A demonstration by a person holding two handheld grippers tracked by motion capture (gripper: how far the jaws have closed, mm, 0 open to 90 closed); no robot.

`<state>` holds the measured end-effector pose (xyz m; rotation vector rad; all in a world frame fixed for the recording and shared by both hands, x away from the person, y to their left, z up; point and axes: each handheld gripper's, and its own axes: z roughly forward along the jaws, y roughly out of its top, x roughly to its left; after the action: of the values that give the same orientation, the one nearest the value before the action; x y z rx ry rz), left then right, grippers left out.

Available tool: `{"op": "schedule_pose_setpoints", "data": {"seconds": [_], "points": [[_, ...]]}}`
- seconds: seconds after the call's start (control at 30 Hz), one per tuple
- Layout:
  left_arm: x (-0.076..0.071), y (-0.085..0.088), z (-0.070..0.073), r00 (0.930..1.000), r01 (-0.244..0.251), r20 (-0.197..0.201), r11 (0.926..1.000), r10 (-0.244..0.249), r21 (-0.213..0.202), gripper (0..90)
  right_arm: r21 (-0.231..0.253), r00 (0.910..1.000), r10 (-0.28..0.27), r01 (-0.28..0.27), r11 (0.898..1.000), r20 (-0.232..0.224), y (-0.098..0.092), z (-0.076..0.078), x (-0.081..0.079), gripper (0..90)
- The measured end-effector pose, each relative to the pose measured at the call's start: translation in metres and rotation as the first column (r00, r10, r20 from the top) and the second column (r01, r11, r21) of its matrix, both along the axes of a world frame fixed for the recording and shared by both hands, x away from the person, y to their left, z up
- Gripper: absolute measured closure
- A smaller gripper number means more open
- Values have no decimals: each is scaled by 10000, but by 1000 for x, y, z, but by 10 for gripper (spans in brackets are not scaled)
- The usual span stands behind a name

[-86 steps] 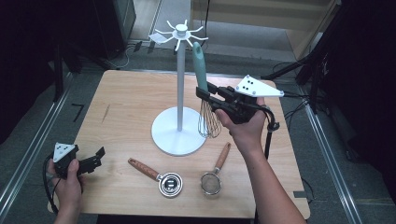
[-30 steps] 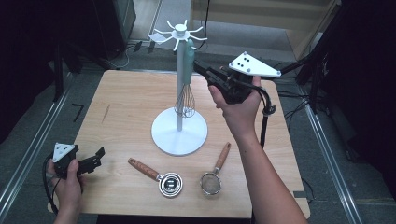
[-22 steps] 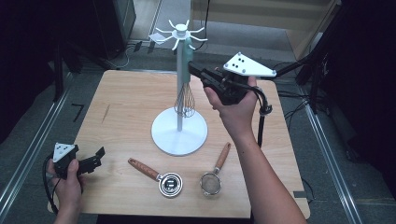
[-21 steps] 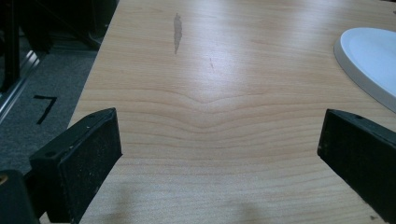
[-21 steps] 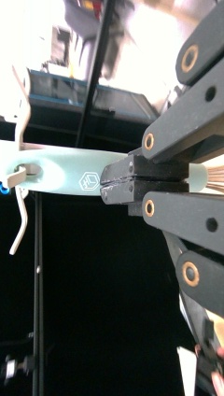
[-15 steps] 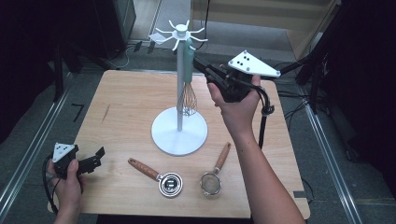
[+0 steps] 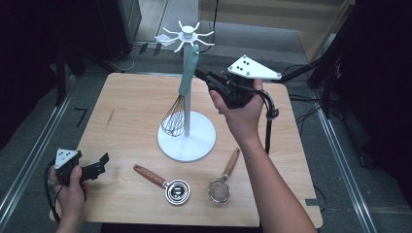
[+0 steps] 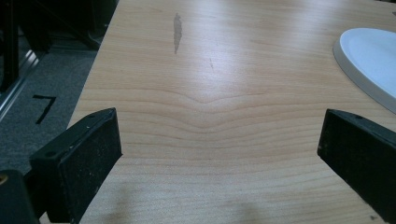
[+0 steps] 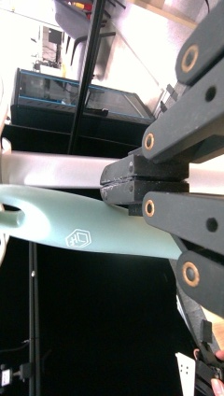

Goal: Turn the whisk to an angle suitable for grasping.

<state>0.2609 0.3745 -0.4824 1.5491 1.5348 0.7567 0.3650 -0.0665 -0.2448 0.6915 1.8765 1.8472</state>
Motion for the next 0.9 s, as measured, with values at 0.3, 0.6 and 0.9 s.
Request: {"op": "schedule_pose_setpoints", "data": {"seconds": [0.3,0.6,0.9], "points": [[0,0,0,10000,-11,11,10000,11,-20,0,-109,9996,277,-277,9996,45,16,-1,-7,900],[0,0,0,10000,-30,38,10000,30,-73,0,-455,9985,532,-527,9976,103,36,-4,-11,900],[0,1,0,10000,-4,19,9999,4,-102,0,-726,9994,235,-215,9971,261,30,-10,-12,898]]}}
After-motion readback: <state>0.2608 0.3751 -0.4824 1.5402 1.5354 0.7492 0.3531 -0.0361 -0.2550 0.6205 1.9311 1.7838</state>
